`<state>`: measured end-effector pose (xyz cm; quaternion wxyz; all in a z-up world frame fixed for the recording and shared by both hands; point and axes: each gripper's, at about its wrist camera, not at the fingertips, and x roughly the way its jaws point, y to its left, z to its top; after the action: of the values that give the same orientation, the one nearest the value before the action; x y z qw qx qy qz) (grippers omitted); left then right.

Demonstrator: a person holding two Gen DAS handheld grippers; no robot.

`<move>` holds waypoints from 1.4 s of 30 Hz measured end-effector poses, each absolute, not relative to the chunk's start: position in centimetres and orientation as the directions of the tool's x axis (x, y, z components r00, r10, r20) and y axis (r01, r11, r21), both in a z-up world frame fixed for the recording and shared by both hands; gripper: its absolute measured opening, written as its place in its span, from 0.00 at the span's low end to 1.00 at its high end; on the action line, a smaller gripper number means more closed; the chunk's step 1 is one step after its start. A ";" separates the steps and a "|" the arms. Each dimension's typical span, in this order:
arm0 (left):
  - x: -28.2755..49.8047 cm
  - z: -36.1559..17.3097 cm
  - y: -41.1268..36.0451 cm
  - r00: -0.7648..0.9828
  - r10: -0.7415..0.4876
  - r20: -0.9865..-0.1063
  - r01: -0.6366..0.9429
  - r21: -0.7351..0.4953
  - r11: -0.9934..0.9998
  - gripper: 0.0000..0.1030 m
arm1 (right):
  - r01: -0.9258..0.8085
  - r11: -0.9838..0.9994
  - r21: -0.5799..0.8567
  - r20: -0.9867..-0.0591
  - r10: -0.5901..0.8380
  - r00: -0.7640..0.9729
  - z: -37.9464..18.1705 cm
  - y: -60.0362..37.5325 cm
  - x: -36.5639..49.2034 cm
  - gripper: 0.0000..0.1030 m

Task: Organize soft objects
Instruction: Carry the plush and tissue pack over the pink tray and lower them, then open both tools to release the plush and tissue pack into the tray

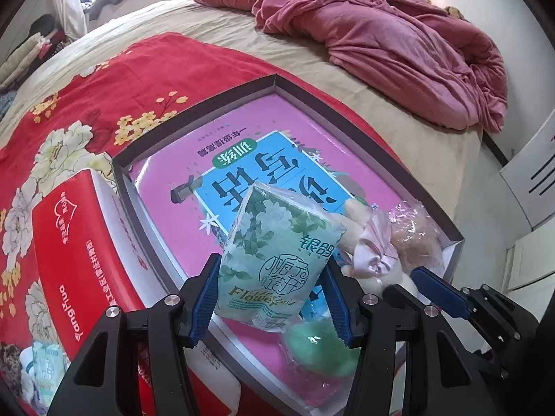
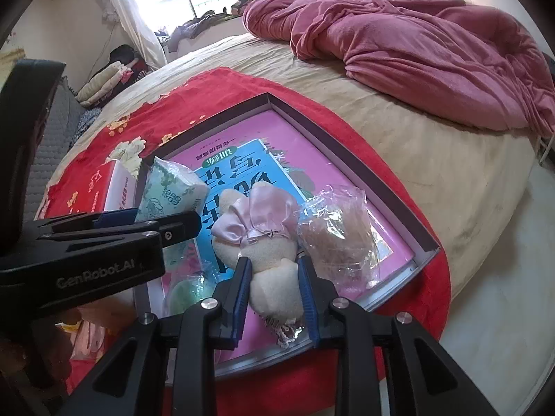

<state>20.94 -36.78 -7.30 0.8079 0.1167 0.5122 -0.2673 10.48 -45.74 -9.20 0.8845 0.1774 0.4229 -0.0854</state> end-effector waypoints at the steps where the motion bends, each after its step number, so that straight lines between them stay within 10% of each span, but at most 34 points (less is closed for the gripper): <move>1: 21.0 -7.3 -36.8 0.332 -0.311 -0.890 0.552 -0.084 0.830 0.56 | 0.300 0.922 0.243 -0.778 0.000 0.629 -9.2 -45.8 10.4 0.28; 42: 19.3 -3.2 -34.5 0.398 -0.326 -0.858 0.549 -0.061 0.833 0.75 | 0.352 0.919 0.177 -0.763 -0.098 0.639 -5.0 -45.7 7.5 0.55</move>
<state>19.33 -34.47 -3.17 0.8279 0.1163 0.4809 -0.2641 7.49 -45.65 -4.97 0.8915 0.1567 0.4058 -0.1262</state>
